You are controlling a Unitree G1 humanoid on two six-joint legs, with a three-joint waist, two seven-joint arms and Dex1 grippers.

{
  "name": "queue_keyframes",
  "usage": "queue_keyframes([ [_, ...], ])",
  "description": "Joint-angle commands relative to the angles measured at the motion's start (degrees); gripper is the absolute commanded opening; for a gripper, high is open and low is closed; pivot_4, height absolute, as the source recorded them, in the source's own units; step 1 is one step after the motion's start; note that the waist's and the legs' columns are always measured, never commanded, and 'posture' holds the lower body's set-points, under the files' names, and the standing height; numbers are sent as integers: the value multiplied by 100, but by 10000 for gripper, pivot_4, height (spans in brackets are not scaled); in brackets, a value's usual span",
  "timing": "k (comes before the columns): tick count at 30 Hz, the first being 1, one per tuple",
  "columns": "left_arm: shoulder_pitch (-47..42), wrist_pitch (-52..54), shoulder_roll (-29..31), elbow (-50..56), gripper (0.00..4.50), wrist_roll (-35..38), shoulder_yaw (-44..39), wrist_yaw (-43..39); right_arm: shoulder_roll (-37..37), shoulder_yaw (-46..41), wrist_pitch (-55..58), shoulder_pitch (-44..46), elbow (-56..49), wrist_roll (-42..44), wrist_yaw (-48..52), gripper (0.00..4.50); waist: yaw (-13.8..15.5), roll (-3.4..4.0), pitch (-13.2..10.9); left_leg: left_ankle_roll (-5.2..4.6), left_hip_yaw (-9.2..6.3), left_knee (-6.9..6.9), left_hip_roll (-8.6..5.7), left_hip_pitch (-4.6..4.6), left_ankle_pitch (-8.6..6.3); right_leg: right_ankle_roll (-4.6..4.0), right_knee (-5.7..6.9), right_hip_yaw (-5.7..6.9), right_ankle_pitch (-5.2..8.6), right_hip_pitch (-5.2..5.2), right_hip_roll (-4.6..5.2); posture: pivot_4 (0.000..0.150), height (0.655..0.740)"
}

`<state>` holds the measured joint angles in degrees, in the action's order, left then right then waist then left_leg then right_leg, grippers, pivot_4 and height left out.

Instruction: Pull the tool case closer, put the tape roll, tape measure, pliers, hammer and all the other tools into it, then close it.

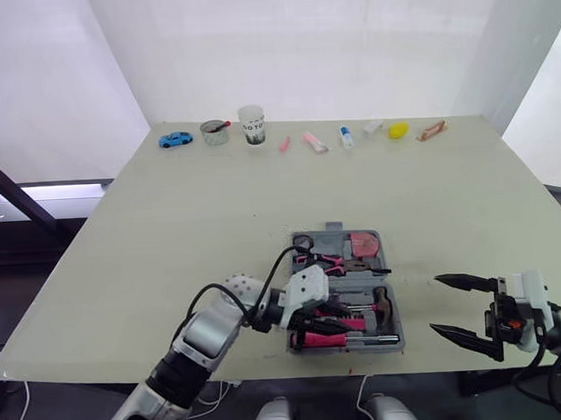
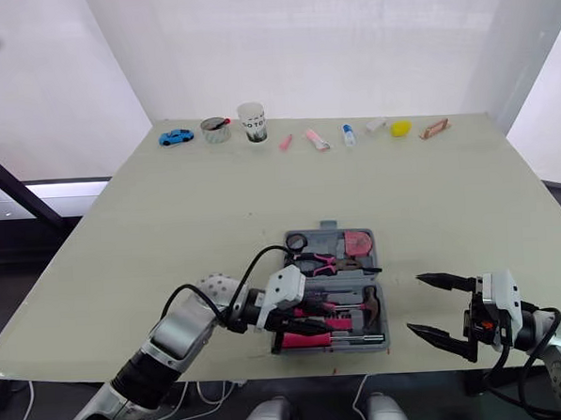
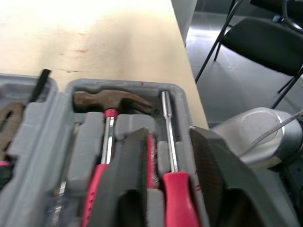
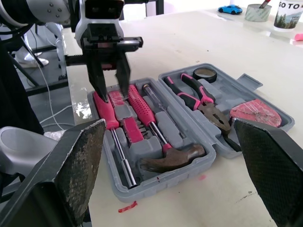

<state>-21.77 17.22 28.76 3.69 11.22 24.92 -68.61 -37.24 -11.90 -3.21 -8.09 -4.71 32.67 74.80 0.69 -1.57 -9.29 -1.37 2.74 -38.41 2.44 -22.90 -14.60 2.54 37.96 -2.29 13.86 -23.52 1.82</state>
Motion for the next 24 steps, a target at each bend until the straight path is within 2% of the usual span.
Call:
queue_keyframes([
  [1, 117, -414, -67, -109, 338, 4, -23, -56, -2, -78, -126, -16, -147, 34, 10, 45000, -4, 0, 0, 0, 0, 0, 0, 0, 0, 0, 0, 0, 0, 0, 0, 1500, 7400],
  [9, 138, -996, -191, -720, 338, -260, 85, -101, 12, -83, -147, -29, -162, 21, -23, 45000, 0, 0, 0, 0, 1, 0, 0, 0, 0, 0, 0, 0, 0, 0, 0, 1500, 7400],
  [24, 525, -1457, -283, -1546, 338, -672, 282, -137, 24, -102, -184, -89, -152, 8, -55, 45000, -4, 14, 15, 0, 0, 0, 0, 2, 0, 0, 0, -1, 0, 1, 1, 1500, 7400],
])
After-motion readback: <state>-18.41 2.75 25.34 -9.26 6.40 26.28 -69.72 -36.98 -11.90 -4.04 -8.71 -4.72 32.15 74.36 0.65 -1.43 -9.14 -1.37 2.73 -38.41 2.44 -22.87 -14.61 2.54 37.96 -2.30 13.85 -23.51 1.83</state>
